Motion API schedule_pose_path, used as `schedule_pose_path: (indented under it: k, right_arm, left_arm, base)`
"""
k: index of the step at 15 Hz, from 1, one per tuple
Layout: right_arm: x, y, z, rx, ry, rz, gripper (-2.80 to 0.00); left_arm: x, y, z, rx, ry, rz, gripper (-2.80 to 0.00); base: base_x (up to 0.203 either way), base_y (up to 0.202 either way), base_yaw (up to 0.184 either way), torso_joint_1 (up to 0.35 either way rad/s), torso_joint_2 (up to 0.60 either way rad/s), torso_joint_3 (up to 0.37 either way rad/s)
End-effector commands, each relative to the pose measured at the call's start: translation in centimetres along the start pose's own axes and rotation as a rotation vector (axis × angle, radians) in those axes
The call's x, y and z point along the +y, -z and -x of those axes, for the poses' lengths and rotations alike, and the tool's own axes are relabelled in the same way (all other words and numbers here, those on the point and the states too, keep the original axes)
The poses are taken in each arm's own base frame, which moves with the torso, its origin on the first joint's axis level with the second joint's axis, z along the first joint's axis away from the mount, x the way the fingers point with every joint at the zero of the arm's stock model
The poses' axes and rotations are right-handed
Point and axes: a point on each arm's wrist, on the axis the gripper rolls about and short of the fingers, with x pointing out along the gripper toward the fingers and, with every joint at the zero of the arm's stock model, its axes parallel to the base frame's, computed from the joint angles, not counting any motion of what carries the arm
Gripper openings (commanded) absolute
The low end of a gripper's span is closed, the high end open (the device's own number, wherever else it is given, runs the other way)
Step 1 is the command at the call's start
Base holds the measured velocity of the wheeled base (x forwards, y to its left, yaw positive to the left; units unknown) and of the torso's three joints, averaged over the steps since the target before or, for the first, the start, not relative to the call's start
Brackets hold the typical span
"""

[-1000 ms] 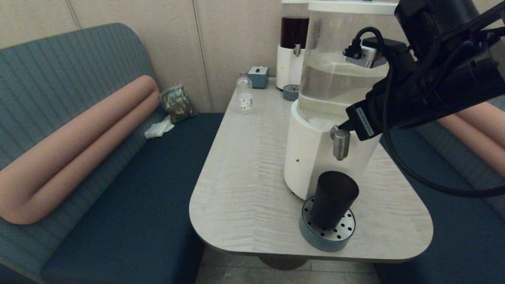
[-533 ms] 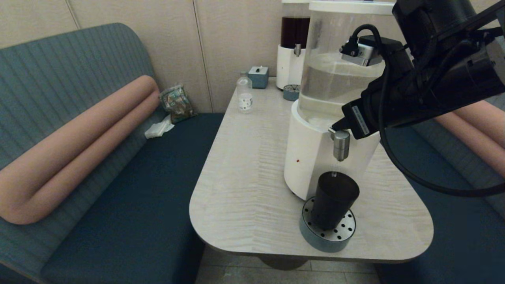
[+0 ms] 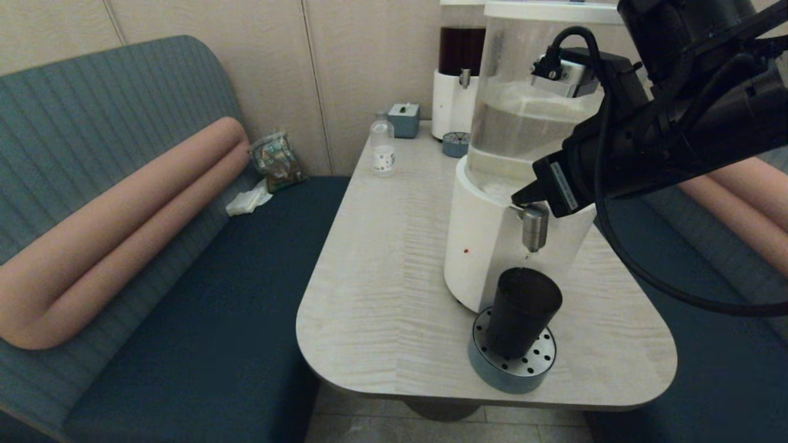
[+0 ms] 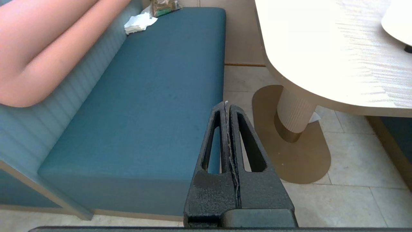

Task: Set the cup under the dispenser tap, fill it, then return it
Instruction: Turn on the faucet

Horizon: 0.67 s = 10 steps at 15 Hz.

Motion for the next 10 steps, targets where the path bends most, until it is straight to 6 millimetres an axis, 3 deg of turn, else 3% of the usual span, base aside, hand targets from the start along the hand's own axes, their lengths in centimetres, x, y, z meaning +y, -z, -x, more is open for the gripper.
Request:
schedule_pose_path:
  k: [1,7,10]
  right_arm:
    - [-0.1,-0.1,0.9,-0.018,0.008,-0.002,-2.8]
    - [-0.7,-0.1,4.3,-0.084,0.025,-0.023,-2.8]
    - [-0.8,1.3,6.2,-0.078,0.038,-0.034,-2.8]
  left_arm:
    - [0.0,0.0,0.0,0.002,0.0,0.0,-2.8]
    - [0.0,0.0,0.0,0.002,0.0,0.0,-2.8]
    - [0.0,0.0,0.0,0.001,0.0,0.0,-2.8]
  base:
    - [0.0,0.0,0.0,0.0,0.0,0.0]
    - [0.0,0.0,0.0,0.0,0.0,0.0]
    - [0.0,0.0,0.0,0.0,0.0,0.0]
